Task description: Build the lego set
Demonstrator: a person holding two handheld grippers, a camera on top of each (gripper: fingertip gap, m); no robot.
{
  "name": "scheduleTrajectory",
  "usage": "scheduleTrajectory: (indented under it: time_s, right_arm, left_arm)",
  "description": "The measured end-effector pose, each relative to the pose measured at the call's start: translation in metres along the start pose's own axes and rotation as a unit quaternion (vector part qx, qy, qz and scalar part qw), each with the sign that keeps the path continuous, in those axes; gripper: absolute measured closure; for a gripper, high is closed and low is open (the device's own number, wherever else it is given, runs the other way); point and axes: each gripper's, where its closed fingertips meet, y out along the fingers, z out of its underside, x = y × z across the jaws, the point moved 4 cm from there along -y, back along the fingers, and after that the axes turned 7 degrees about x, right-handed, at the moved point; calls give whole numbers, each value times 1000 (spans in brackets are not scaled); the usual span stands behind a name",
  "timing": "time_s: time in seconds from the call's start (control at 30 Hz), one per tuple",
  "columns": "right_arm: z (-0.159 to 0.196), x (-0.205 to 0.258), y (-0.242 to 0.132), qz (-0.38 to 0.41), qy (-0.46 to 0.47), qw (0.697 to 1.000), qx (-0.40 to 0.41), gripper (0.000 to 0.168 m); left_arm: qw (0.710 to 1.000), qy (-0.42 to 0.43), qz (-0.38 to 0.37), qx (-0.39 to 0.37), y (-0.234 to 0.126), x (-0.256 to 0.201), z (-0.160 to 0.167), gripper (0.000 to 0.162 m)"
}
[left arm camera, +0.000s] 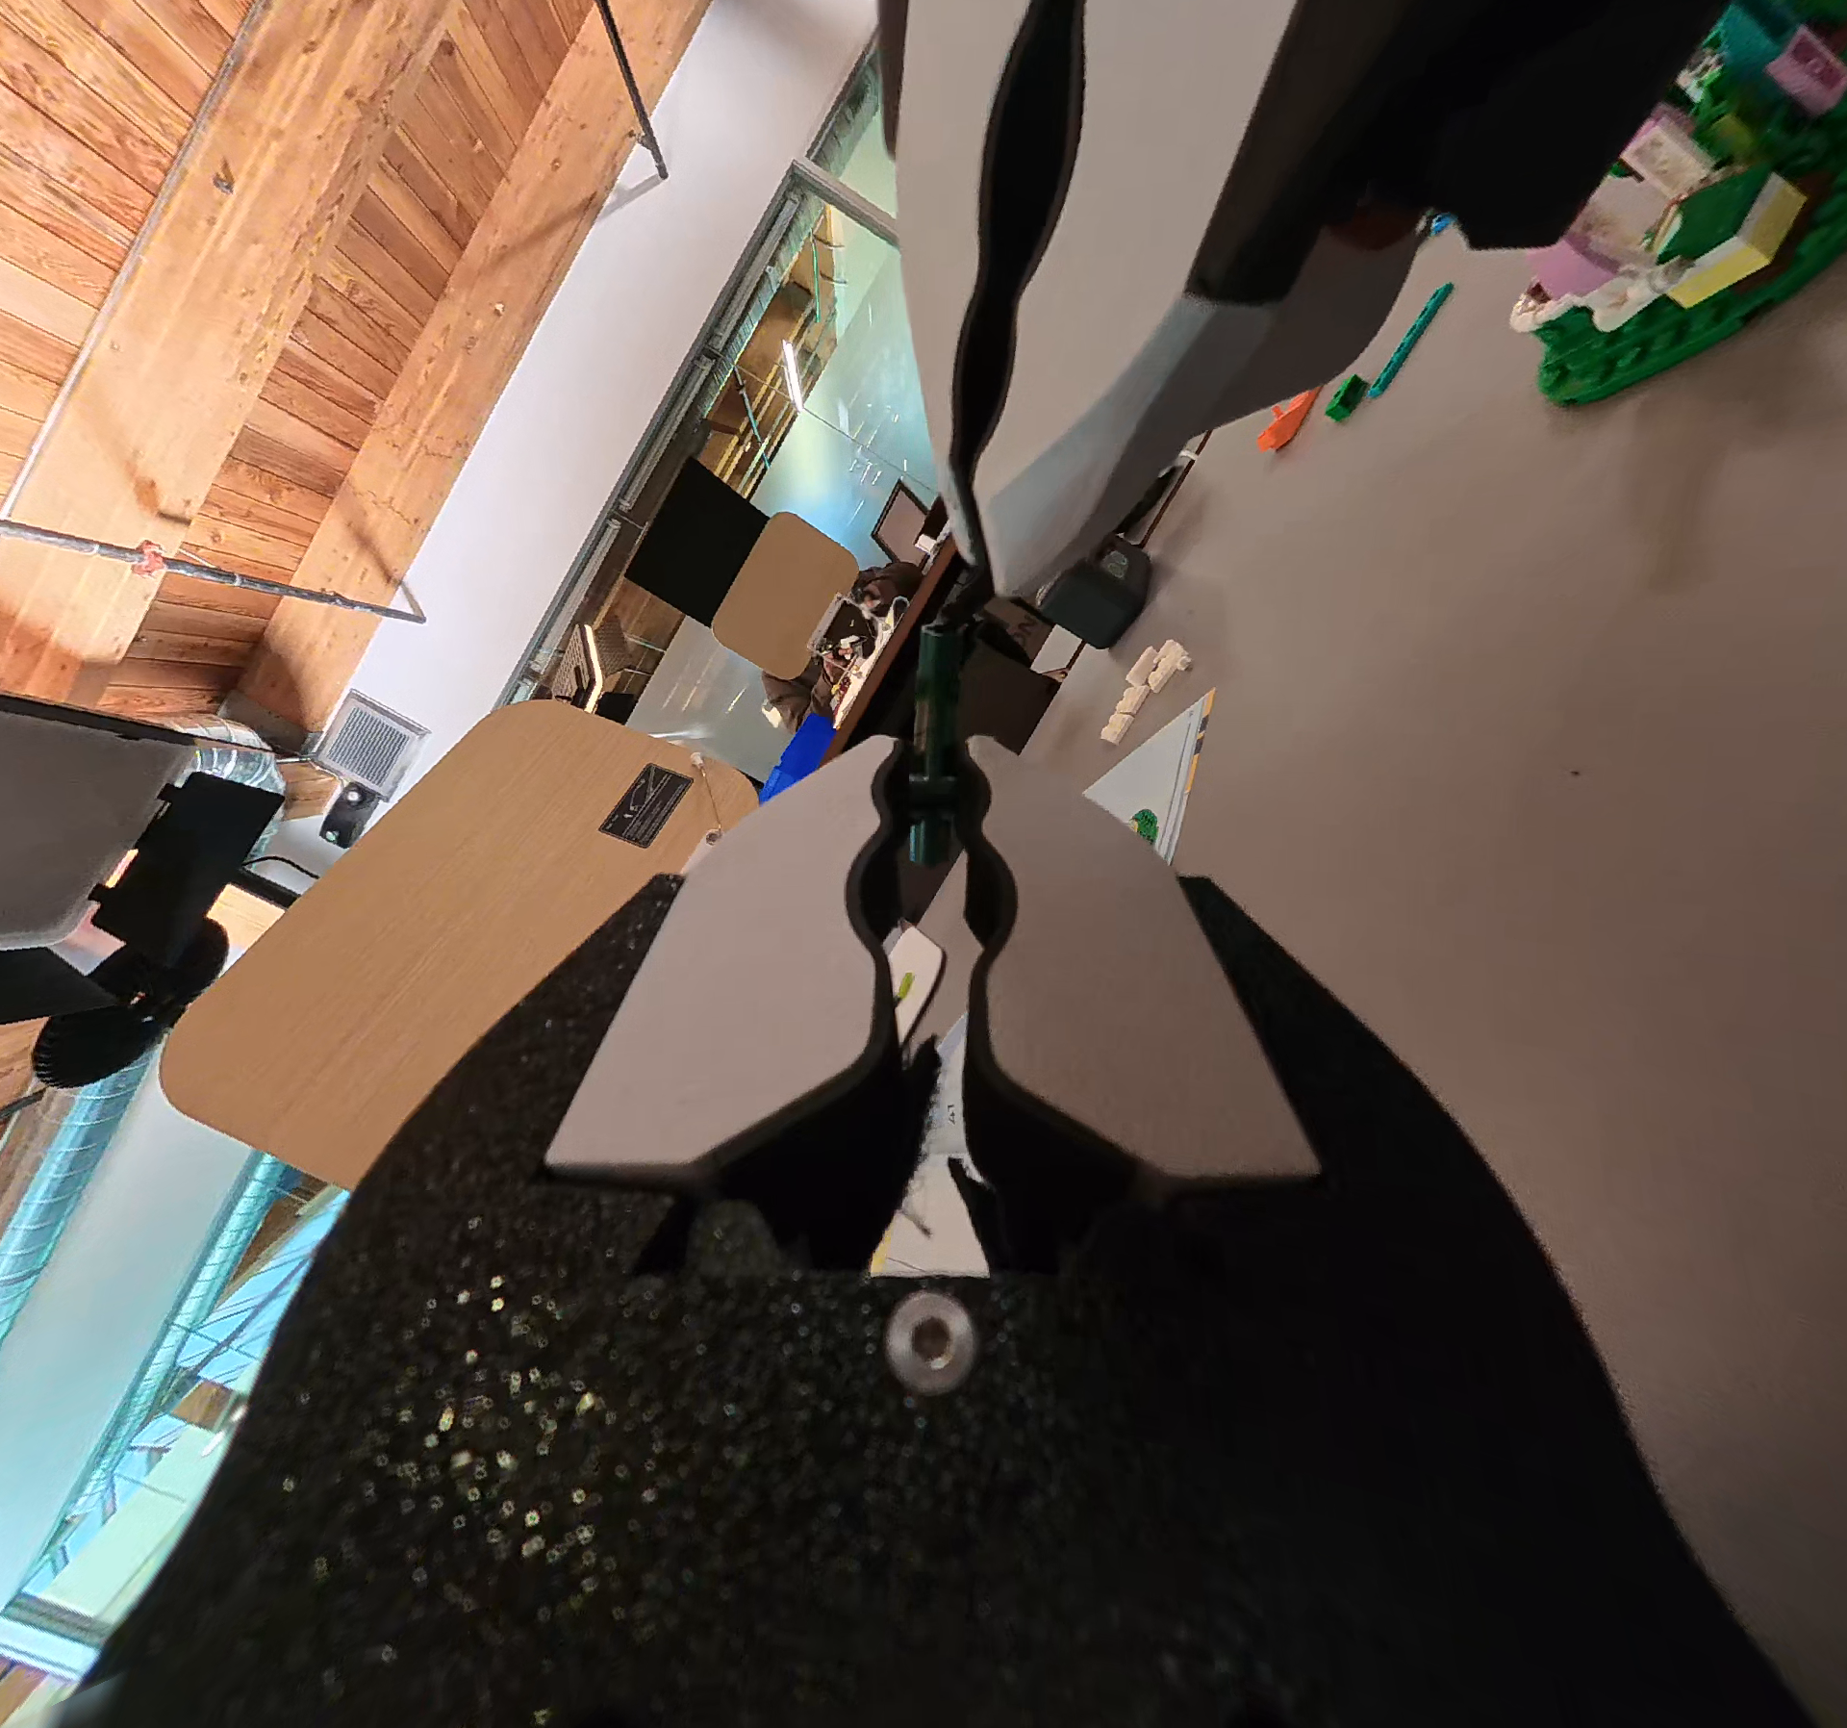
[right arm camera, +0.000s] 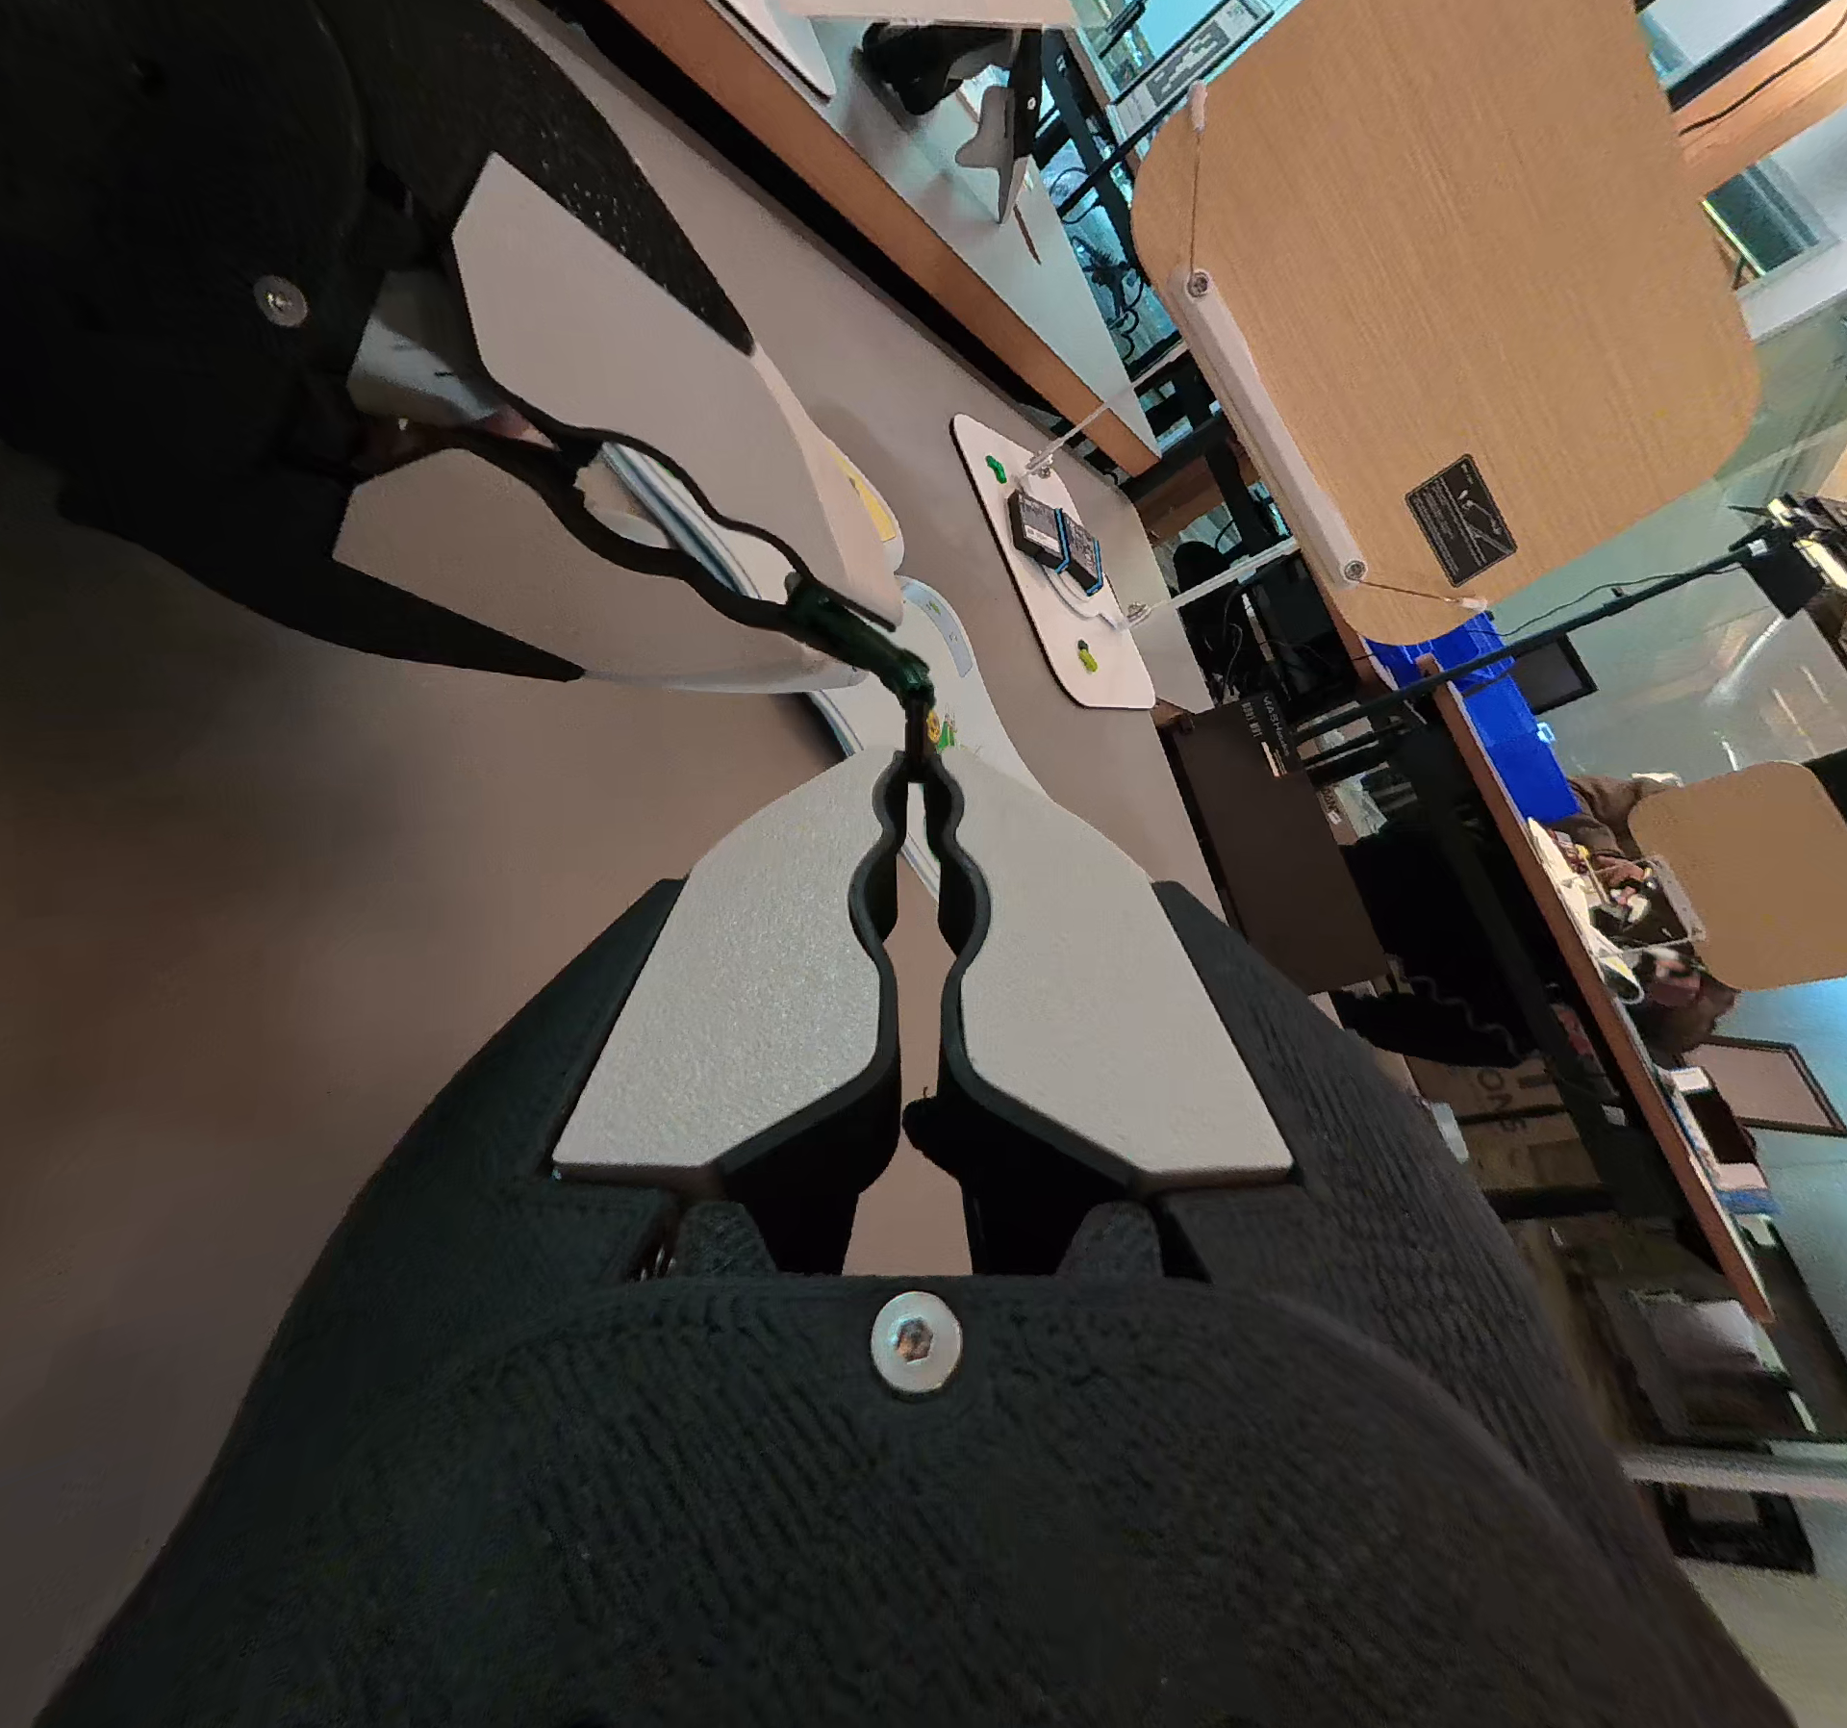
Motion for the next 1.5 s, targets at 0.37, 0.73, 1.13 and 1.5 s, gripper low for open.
scheduleTrajectory:
  time_s: [0.37, 0.73, 1.13, 1.5]
  right_arm:
    - [6, 5, 4, 14, -62, 996, 70, 166]
    - [10, 12, 9, 29, -179, 975, 131, 167]
    - [10, 19, 13, 5, -197, 972, 128, 167]
    - [-4, -15, -13, -58, 86, 994, -45, 167]
  left_arm:
    - [998, 52, 12, 18, 3, -9, 2, 155]
    - [996, 58, 54, 42, 6, -18, 7, 155]
    - [993, 34, 97, 50, 7, -25, 11, 154]
    - [931, -300, 202, -58, -3, 7, 1, 155]
